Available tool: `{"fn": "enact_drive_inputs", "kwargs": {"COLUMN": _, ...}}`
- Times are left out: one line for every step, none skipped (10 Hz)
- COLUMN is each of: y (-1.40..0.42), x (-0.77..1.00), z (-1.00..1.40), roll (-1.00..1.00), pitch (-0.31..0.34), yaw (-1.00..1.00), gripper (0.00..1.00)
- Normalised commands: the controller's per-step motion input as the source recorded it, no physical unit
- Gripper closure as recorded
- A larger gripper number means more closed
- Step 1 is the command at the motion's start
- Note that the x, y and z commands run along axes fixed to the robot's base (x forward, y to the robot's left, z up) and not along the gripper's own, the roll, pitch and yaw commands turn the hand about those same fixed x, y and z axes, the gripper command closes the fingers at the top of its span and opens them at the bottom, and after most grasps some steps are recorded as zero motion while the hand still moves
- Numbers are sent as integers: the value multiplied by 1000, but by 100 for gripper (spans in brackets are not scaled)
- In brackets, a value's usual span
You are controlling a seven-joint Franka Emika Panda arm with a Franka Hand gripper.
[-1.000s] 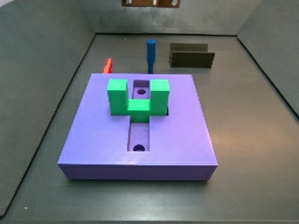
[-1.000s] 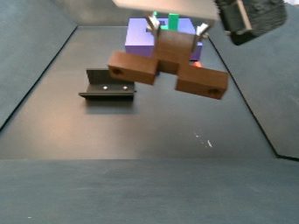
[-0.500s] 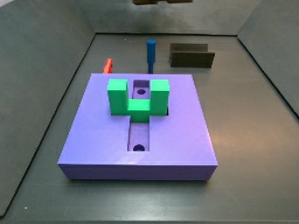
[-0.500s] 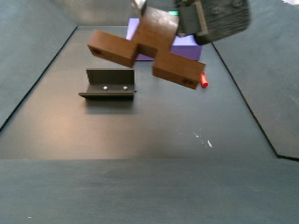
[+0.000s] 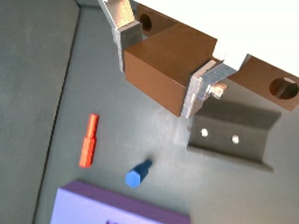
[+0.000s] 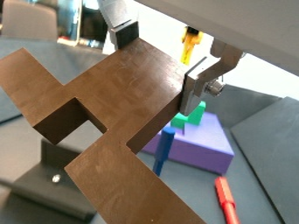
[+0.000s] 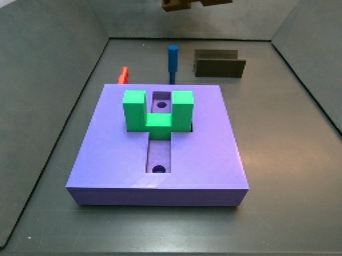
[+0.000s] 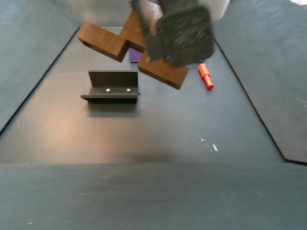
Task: Pick up the brown object. Move up. Place the brown object on the fixture. Regrasp the brown object. Move to above the board. Insert the brown object.
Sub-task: Place the brown object on the fixture.
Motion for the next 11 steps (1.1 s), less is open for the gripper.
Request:
{"fn": "enact_drive_inputs", "kwargs": {"y": 0, "x": 414, "z": 0, "roll": -729, "pitch": 0, "yaw": -289, "gripper": 100}}
{"fn": "enact_drive_inputs", "kwargs": {"y": 0, "x": 406, "z": 9, "roll": -634, "pitch": 0, "yaw": -269, "gripper": 100}}
{"fn": "enact_drive_inputs", "kwargs": {"y": 6, "x": 223, "z": 0, "roll": -331, "pitch": 0, "yaw": -109, "gripper": 100}}
{"fn": "enact_drive_inputs", "kwargs": {"y": -23, "x": 20, "z": -6, "roll": -60, "pitch": 0, "yaw": 0, "gripper": 100}}
{"fn": "enact_drive_inputs", "kwargs": {"y": -77, "x": 89, "z": -57, "roll": -391, "pitch": -51, "yaw": -20, "gripper": 100}}
{"fn": "enact_drive_inputs", "kwargs": {"y": -106, "x": 177, "z": -17, "roll": -520, "pitch": -34, "yaw": -34, "gripper": 100}}
{"fn": "enact_drive_inputs", "kwargs": {"y": -77, "x": 249, "z": 0, "roll": -551, "pitch": 0, "yaw": -23, "gripper": 100}}
{"fn": "enact_drive_inputs", "kwargs": {"y": -80, "x": 277, "z": 0, "roll": -557, "pitch": 0, "yaw": -34, "gripper": 100}}
{"fn": "enact_drive_inputs", "kwargs": {"y": -80, "x": 266, "z": 0, "roll": -537, "pitch": 0, "yaw": -43, "gripper": 100}}
{"fn": "enact_drive_inputs", "kwargs": {"y": -66, "x": 277, "z": 0, "roll": -474, "pitch": 0, "yaw": -43, "gripper": 100}}
{"fn": "enact_drive_inputs", "kwargs": {"y": -49, "x": 263, "z": 0, "roll": -406, "pitch": 0, "yaw": -40, "gripper": 100}}
